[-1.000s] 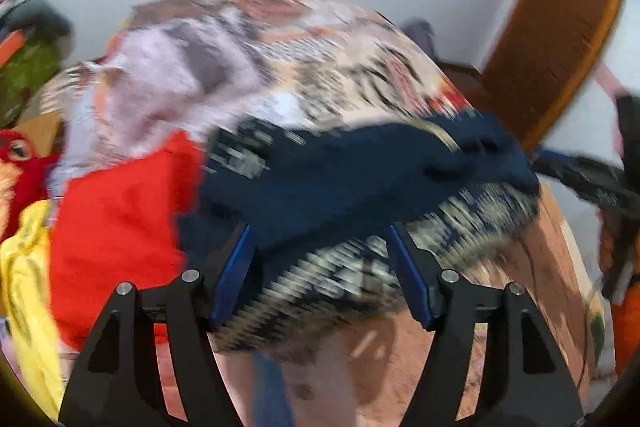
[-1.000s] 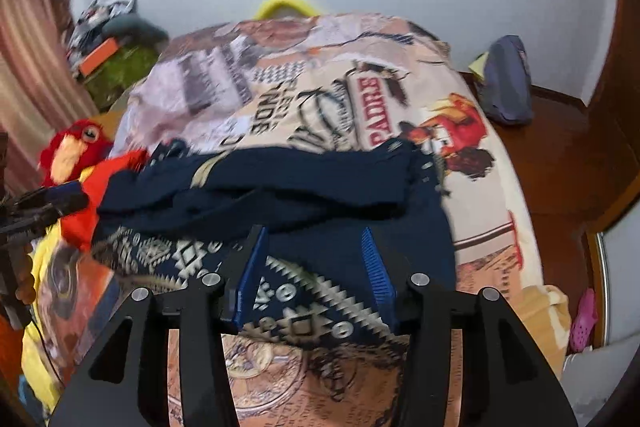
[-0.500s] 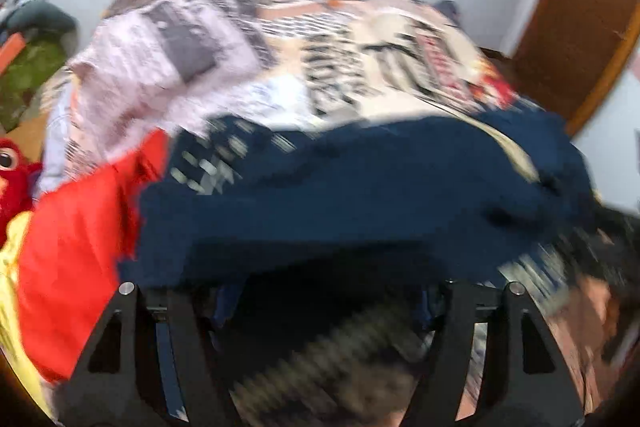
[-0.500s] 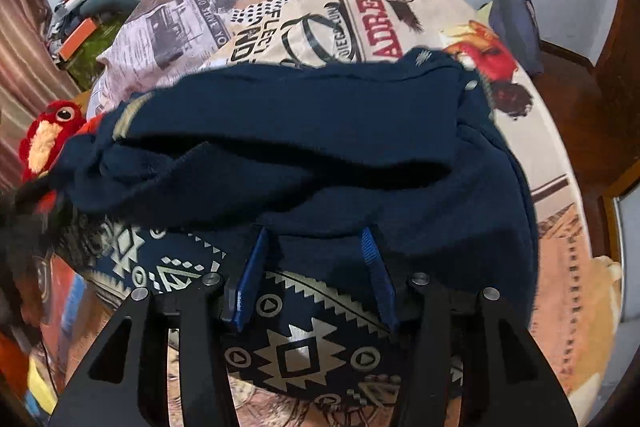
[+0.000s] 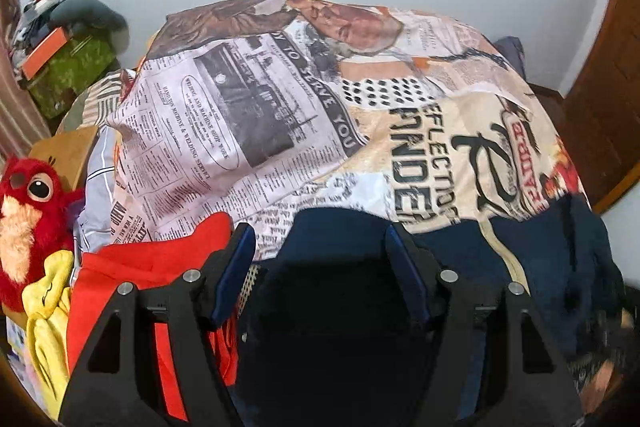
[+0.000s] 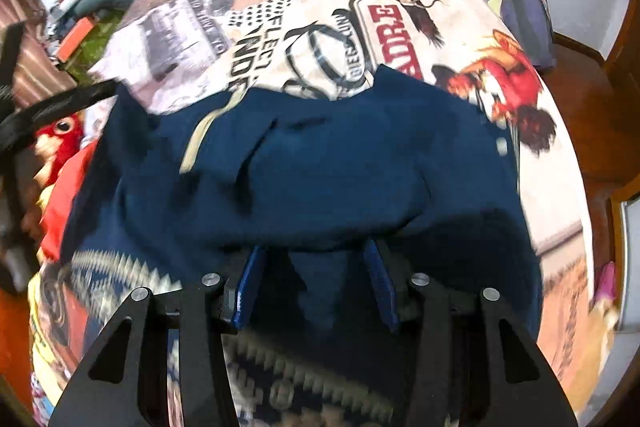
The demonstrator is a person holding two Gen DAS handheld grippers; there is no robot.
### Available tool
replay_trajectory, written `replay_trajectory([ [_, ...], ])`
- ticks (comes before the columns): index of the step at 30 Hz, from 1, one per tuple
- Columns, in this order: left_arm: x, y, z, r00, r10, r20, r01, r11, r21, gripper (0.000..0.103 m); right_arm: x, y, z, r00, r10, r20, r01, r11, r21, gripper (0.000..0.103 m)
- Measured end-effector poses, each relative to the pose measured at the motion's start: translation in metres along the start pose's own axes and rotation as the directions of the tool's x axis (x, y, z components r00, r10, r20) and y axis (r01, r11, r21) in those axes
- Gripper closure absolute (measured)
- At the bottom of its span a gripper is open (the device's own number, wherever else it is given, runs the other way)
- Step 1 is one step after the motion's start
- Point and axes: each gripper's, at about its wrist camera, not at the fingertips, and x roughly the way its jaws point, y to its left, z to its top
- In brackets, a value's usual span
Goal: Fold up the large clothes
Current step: 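Fold the hem over the hoodie with both grippers and release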
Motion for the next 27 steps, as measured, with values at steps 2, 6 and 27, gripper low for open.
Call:
replay_trajectory([
  [2, -0.004, -0.004, -0.009, 1.0, -0.014, -0.004, 0.014, 0.999, 0.039, 0.036, -0.002, -0.003, 0.014, 0.998, -0.047, 0.049, 0.046, 0.999, 0.015, 0.058],
  [6, -0.01, -0.015, -0.035, 1.0, -0.008, -0.016, 0.01, 0.99, 0.139, 0.036, -0.033, -0.019, 0.028, 0.924, -0.286, 0.255, 0.261, 0.957, 0.125, 0.058],
  [27, -0.052, 0.069, -0.183, 0.997, -0.012, -0.076, 0.011, 1.0, -0.023, 0.018, -0.055, -0.029, -0.12, 0.963, -0.252, 0.1, 0.256, 0.966, -0.033, 0.041],
])
